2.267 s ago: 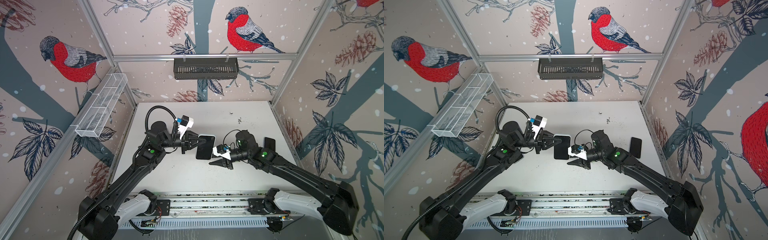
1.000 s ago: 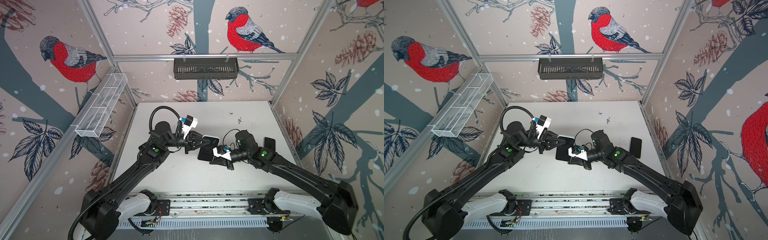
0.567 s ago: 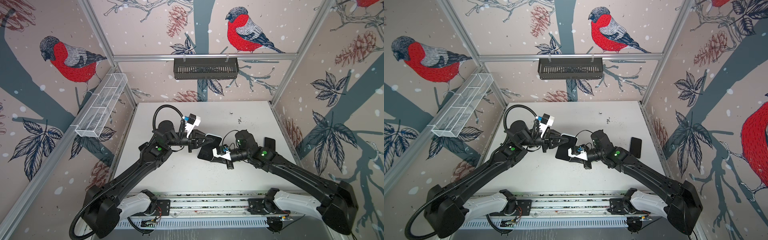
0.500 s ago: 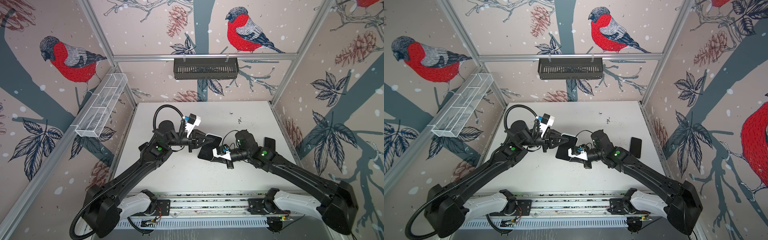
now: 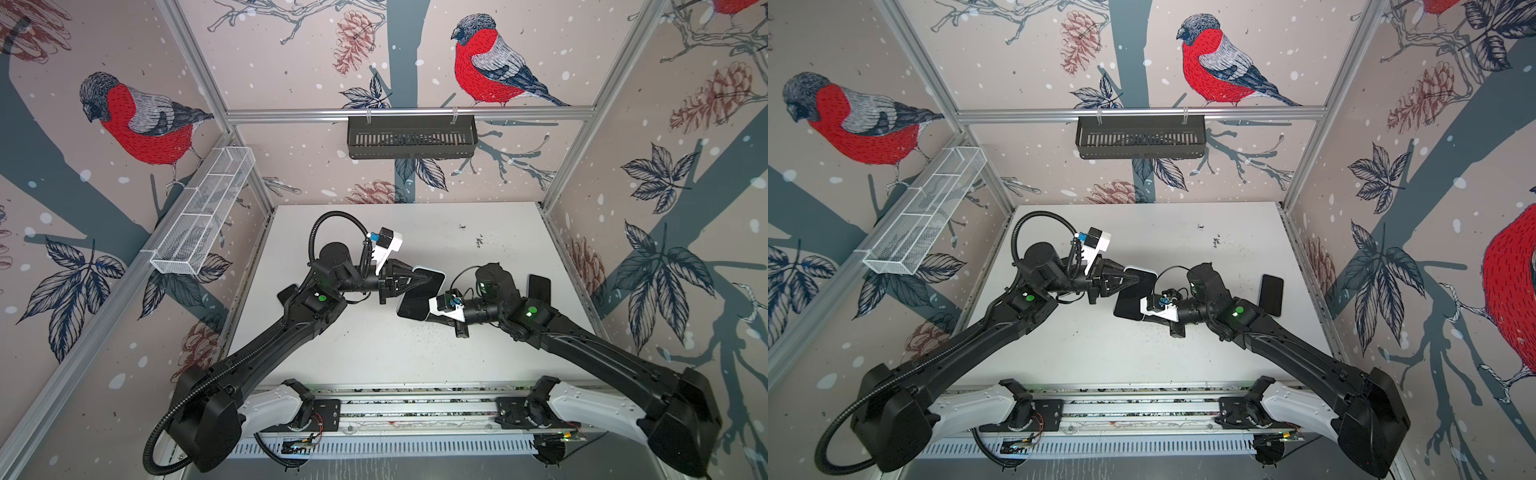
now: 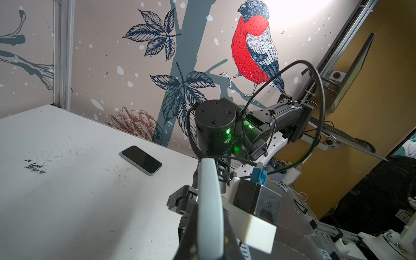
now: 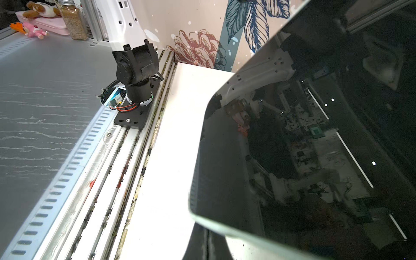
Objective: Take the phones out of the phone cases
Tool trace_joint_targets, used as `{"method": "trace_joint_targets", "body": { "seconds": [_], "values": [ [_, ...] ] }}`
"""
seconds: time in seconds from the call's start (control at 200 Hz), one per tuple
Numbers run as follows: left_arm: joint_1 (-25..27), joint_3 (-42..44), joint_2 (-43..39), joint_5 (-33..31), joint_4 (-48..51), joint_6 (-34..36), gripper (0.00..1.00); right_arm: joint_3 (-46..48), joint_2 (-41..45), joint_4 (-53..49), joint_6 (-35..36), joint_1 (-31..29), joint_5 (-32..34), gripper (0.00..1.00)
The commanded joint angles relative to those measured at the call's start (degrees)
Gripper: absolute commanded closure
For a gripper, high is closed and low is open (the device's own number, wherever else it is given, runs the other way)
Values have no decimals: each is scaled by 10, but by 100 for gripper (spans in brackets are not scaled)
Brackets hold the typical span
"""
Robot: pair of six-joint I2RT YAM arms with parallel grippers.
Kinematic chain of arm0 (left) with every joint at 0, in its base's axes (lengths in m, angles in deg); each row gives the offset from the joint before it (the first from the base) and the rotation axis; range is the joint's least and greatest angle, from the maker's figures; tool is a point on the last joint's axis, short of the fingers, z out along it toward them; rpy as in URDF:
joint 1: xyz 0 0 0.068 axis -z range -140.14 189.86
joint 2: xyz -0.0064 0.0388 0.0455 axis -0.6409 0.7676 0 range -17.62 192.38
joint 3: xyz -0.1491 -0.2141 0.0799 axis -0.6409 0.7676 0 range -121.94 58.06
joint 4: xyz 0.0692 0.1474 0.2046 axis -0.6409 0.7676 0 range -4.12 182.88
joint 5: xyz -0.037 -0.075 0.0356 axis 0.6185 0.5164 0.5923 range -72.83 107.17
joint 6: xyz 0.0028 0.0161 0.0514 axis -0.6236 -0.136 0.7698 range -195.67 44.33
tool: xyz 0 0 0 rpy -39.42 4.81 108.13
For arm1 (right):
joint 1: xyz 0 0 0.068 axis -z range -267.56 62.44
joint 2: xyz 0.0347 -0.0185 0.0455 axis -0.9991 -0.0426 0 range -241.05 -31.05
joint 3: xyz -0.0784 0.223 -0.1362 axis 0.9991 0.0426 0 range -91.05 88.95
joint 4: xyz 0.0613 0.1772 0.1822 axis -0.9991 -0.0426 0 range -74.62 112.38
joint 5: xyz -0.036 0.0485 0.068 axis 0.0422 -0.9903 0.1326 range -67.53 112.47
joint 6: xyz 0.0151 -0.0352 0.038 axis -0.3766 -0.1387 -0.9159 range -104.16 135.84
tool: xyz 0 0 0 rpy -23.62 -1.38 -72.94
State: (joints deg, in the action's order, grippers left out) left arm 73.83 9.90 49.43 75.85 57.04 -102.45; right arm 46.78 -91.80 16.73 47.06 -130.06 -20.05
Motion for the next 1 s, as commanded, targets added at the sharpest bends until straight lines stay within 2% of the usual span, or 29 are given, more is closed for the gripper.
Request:
{"method": "trace_joint_targets", "body": {
  "seconds": [0.0, 0.175, 0.285, 0.46, 0.665, 0.996],
  "values": [
    [3, 4, -3, 24, -34, -25, 100, 11, 14, 94, -10, 4, 10, 90],
    [-1, 1, -10, 13, -36, -18, 100, 8, 16, 74, -20, 9, -20, 50],
    [-6, 7, -29, -4, -48, -12, 100, 3, 12, 55, -20, 9, -32, 41],
    [-12, 12, -66, -30, -54, 18, 100, 1, 3, 39, -26, 9, -57, 36],
    [-12, 16, -80, -34, -8, 73, 100, -10, -5, 37, -37, 8, -75, 35],
    [-6, 28, -81, -34, -39, 71, 100, -25, -32, 36, -44, 8, -103, 38]
  ]
}}
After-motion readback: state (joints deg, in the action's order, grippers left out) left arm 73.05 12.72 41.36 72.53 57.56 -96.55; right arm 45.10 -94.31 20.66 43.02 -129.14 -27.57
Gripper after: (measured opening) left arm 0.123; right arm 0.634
